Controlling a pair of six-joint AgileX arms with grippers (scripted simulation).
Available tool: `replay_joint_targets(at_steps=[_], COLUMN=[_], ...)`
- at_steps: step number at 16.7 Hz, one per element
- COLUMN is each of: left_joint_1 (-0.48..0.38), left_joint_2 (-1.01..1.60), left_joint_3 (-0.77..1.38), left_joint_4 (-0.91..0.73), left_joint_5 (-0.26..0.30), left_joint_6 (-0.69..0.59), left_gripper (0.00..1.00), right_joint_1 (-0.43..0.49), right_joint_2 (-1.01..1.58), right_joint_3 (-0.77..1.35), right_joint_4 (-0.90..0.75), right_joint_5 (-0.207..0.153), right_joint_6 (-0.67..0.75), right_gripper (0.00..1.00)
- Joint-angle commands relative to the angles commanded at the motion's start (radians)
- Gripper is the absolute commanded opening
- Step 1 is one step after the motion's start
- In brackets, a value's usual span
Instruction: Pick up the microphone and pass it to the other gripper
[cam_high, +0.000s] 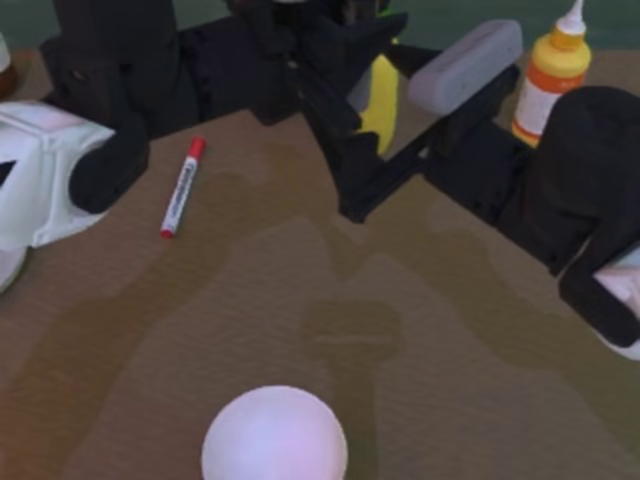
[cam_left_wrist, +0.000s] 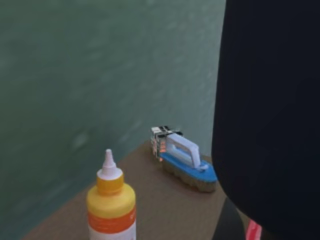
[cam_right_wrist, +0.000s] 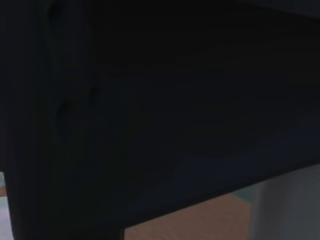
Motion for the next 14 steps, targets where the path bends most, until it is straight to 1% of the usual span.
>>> replay_joint_targets(at_steps=[3, 5, 8, 11, 14], left_joint_1=[0.0, 0.01, 0.064, 0.129, 0.161], left_joint_2=[-0.001, -0.006, -0.033, -0.062, -0.077], left_joint_3=[0.0, -0.005, -0.03, -0.059, -0.074], left_joint_4=[0.0, 0.0, -0.003, -0.008, -0.01], left_joint_5=[0.0, 0.011, 0.059, 0.113, 0.14], left_joint_6=[0.001, 0.002, 0.003, 0.006, 0.008], left_gripper=[0.0, 0.0, 0.0, 0.0, 0.0], right_joint_1=[-0.001, -0.004, -0.018, -0.03, -0.034], right_joint_2=[0.0, -0.017, -0.108, -0.221, -0.269], right_joint_3=[0.0, -0.017, -0.104, -0.21, -0.257], right_joint_4=[0.0, -0.002, -0.008, -0.013, -0.011], right_joint_5=[0.0, -0.003, -0.016, -0.037, -0.048], right_joint_6=[0.0, -0.001, -0.001, 0.001, 0.002], right_gripper=[1.0, 1.0, 1.0, 1.0, 1.0])
